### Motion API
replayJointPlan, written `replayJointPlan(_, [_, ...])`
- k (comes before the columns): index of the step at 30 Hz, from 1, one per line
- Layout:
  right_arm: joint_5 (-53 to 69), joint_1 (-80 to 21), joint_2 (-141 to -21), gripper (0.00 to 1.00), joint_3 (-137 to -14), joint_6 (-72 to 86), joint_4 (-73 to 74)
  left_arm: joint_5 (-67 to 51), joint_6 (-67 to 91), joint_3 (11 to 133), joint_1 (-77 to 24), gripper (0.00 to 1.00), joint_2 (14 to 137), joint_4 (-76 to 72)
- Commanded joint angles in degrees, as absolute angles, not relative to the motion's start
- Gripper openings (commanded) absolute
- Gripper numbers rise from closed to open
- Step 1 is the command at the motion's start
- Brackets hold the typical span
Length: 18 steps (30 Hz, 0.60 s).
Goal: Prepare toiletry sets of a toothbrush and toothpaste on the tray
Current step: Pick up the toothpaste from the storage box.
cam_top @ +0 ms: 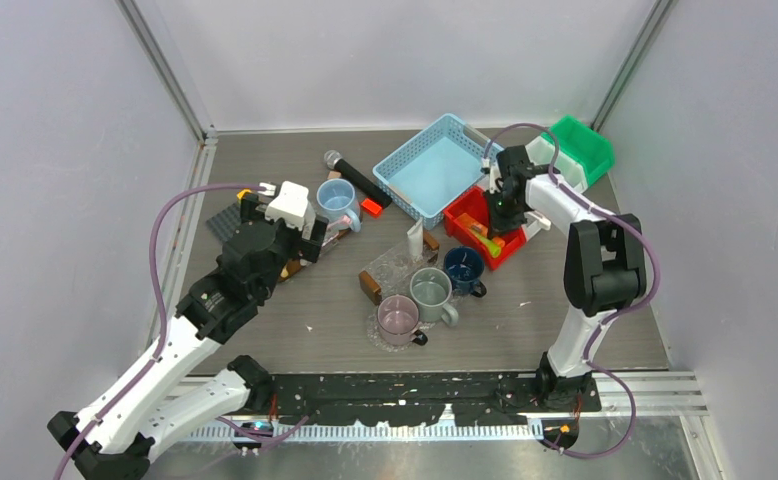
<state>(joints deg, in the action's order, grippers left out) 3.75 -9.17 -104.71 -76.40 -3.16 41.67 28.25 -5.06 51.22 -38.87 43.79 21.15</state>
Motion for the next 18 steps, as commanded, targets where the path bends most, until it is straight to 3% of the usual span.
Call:
replayJointPlan(1, [1.82, -9.22, -99.33, 0.01, -76.03, -3.8, 44.47, 27.02, -5.33, 51.23, -38.52, 1.0, 43.17, 17.4])
replayJointPlan(10, [0.98, -9.32, -92.09, 0.01, -75.68, -4.77, 44.75, 26.19, -4.9, 51.52, -38.51, 1.0, 43.07, 17.71])
replayJointPlan(18, [0.32, -9.39, -94.73, 0.03, -74.57, -3.97, 43.19, 26.25, -4.92, 51.42, -38.52, 1.0, 43.07, 17.75])
